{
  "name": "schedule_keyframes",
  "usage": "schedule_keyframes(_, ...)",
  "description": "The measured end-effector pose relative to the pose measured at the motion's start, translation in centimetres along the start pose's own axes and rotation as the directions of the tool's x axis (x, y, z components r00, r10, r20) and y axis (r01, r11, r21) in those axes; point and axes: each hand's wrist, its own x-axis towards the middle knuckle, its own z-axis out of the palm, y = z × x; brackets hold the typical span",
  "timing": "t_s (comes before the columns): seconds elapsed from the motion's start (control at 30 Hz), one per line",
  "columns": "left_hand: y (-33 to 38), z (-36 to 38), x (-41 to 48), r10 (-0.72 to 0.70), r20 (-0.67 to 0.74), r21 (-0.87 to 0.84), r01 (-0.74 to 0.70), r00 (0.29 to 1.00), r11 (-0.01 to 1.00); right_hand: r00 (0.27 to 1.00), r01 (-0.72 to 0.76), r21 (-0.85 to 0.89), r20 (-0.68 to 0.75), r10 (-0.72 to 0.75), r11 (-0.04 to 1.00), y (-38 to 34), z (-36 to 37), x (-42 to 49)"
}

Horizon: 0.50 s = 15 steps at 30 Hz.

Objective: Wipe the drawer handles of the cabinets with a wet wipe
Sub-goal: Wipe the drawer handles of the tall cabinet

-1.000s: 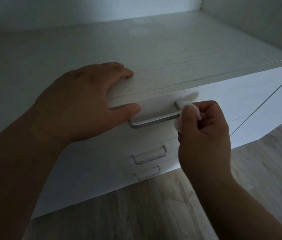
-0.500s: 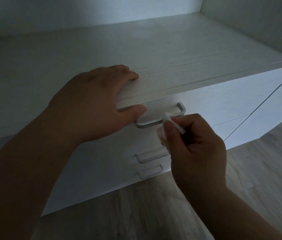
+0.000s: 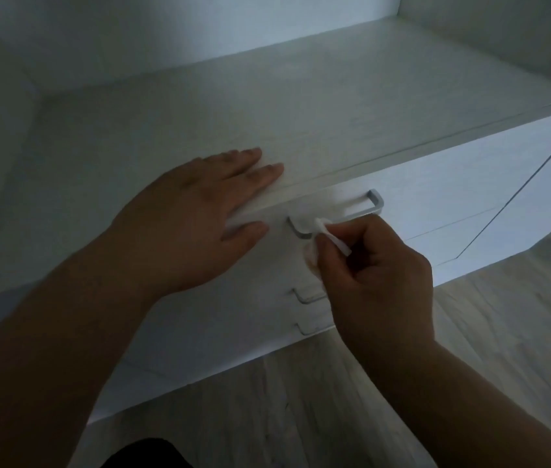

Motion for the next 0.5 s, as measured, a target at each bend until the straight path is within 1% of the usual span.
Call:
schedule_keyframes(0.1,0.5,0.3,0.0,-0.011,0.002,0.045,0.011,1.000,0.999,1.000,0.007,-0.052,-0.028,-0.008,0.999,0.1,0.9,-0.2)
schedule_keyframes(0.2,0.3,0.3,-0.2,-0.060,0.020,0.004,0.060,0.998,0.998,0.995,0.061,-0.113,-0.076,-0.069,0.992,0.1,1.7,-0.3)
schedule_keyframes(0.33,-0.1,0.3,0.0,-0.048,0.052,-0.030,0.049,0.998,0.998,0.990,0.113,-0.161,-0.067,-0.125,0.980,-0.5,2.3,-0.6)
schedule_keyframes(0.4,-0.1,0.4,0.0,-0.039,0.055,-0.039,0.041,0.998,0.998,0.989,0.101,-0.195,-0.083,-0.119,0.976,-0.6,2.7,-0.7)
schedule_keyframes(0.5,-0.1,0.3,-0.1,-0.038,0.038,-0.048,0.040,0.999,0.998,0.992,0.052,-0.182,-0.106,-0.072,0.982,-1.2,3.3,-1.0)
